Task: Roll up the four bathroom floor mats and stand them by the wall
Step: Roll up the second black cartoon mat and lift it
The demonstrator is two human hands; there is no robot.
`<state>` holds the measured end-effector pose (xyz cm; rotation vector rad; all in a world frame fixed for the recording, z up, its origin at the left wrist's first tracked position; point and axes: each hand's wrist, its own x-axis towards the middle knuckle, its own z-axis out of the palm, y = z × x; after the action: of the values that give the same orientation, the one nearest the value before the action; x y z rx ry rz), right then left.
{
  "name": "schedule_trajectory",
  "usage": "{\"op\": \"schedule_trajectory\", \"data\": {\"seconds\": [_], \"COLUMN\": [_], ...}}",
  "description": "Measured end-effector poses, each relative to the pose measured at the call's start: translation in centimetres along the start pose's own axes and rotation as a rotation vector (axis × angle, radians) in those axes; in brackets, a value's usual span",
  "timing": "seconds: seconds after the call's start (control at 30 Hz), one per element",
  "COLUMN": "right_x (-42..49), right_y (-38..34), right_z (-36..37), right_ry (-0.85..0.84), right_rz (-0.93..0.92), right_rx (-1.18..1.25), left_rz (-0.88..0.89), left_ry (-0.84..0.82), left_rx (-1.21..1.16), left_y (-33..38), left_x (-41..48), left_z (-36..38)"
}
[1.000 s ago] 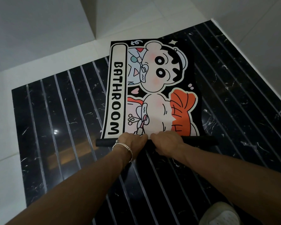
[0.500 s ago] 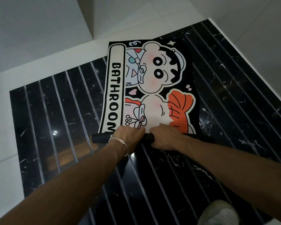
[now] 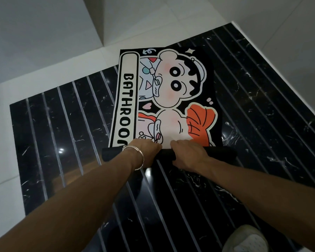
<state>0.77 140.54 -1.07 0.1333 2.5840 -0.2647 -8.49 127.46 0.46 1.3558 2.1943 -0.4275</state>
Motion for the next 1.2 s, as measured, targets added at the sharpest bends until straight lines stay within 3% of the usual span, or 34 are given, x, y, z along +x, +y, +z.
{"op": "schedule_trajectory", "data": {"seconds": [0.07, 0.2, 0.43, 0.67, 1.0, 1.2], "right_x": [0.1, 0.8, 0.1, 0.8, -0.8, -0.7], "right_y": [0.1, 0.7, 0.4, 0.8, 2.2, 2.1], "right_z": [-0.4, -1.9, 0.2, -2.4, -0.8, -0.4], "right_ry": [-0.056, -0.258, -0.002, -0.273, -0.301, -0.351], "right_rz": [0.007, -0.003, 0.004, 0.013, 0.030, -0.009], "right_rx": [0.018, 0.199, 0.030, 0.294, 0.201, 0.133], "left_rz": [0.004, -0.010, -0.040, -0.048, 0.008, 0.015], "left_ry": [0.005, 0.175, 0.071, 0.199, 0.120, -0.013], "left_rx": [-0.012, -0.015, 0.003, -0.062, 0.013, -0.036], "left_y": [-0.1, 0.4, 0.2, -0.7, -1.4, -2.2], "left_x": [0.0, -0.4, 0.0, -1.0, -1.1, -1.3], "left_z": [-0.1, 1.1, 0.7, 1.6, 1.8, 1.6]}}
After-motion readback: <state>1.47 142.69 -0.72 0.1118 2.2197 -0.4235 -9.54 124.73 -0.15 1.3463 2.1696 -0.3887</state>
